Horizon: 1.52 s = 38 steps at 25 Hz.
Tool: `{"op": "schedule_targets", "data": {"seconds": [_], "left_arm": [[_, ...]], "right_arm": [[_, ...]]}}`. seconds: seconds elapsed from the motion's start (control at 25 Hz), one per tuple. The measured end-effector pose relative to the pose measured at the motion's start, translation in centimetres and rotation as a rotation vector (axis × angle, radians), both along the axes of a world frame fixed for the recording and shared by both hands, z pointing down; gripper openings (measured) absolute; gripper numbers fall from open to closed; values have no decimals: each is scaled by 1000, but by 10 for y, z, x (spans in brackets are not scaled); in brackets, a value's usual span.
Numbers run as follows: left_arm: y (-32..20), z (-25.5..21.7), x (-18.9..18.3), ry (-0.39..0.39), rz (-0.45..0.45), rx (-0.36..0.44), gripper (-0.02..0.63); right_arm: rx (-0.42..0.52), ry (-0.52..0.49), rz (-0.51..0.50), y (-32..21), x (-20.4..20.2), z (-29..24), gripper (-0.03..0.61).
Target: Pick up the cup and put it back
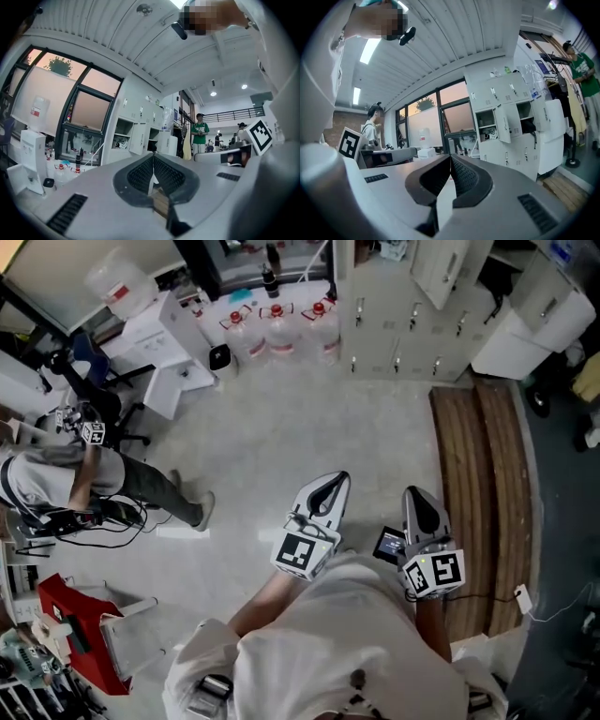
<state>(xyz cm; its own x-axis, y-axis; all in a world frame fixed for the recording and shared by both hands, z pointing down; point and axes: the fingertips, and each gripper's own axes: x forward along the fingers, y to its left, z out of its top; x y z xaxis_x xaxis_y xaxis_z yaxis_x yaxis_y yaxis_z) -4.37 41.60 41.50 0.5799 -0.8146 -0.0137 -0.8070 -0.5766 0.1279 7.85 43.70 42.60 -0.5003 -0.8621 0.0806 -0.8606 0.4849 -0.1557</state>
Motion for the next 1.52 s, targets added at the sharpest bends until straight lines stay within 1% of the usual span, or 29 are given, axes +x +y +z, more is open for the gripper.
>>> {"op": "schedule_targets", "data": {"seconds": [0.08,0.36,0.52,0.64,0.84,1.04,1.16,1.32,1.52], "left_arm": [[-22,-1,-4,3,9,-2,9],[-91,-7,-29,16,37,13,9],[-118,-7,-35,5,59,21,9],[-131,-13,-39,21,67,31,9],[-154,-11,-49,31,55,18,9],[-183,-5,-43,27,35,-1,9],[-204,-1,-39,21,10,-8,9],[-243,-1,-31,5,-27,-11,9],[-297,-4,-6,-21,-62,-2,9]], "right_arm": [[-6,17,2,-22,-6,0,25],[11,-1,45,-88,-32,-10,25],[19,-27,76,-112,-39,-11,25],[8,-47,93,-126,-43,-10,26],[-1,-48,88,-148,-50,-9,26],[-37,-60,80,-178,-41,4,26],[-43,-69,59,-203,-36,9,26],[-35,-66,8,-249,-30,7,26],[-28,-69,-51,-311,-10,4,26]]}}
